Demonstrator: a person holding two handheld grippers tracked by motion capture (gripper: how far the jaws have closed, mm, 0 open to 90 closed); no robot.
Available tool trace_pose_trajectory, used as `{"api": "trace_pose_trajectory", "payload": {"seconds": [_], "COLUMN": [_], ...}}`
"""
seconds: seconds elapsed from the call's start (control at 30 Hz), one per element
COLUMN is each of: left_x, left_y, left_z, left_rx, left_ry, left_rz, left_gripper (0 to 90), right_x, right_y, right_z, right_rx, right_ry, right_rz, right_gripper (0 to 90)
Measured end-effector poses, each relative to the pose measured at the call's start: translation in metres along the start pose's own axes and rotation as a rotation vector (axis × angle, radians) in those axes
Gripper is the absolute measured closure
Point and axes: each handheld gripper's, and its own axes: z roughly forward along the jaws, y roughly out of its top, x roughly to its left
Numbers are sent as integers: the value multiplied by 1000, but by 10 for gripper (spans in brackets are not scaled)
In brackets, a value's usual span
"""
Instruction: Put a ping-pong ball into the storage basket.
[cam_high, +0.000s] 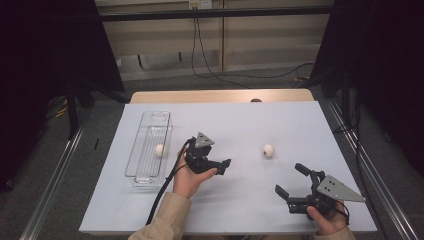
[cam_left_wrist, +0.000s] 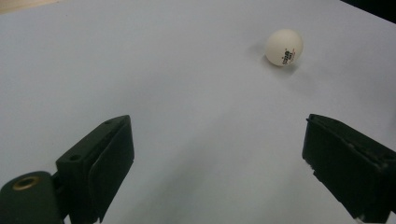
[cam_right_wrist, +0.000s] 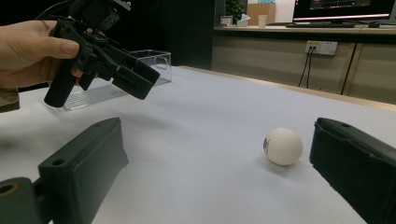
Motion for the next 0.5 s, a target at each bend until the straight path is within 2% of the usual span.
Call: {"api": "trace_pose_trajectory", "payload": {"seconds": [0.5], "left_x": [-5], "left_y": [3], "left_z": [8], "left_rx": [2], "left_ry": [-15], "left_rz": [9], "left_gripper": [91], "right_x": [0], "right_y": [0], "right_z": [0], "right_rx": [0], "right_ry": [1], "right_rz": [0], "right_gripper": [26]}}
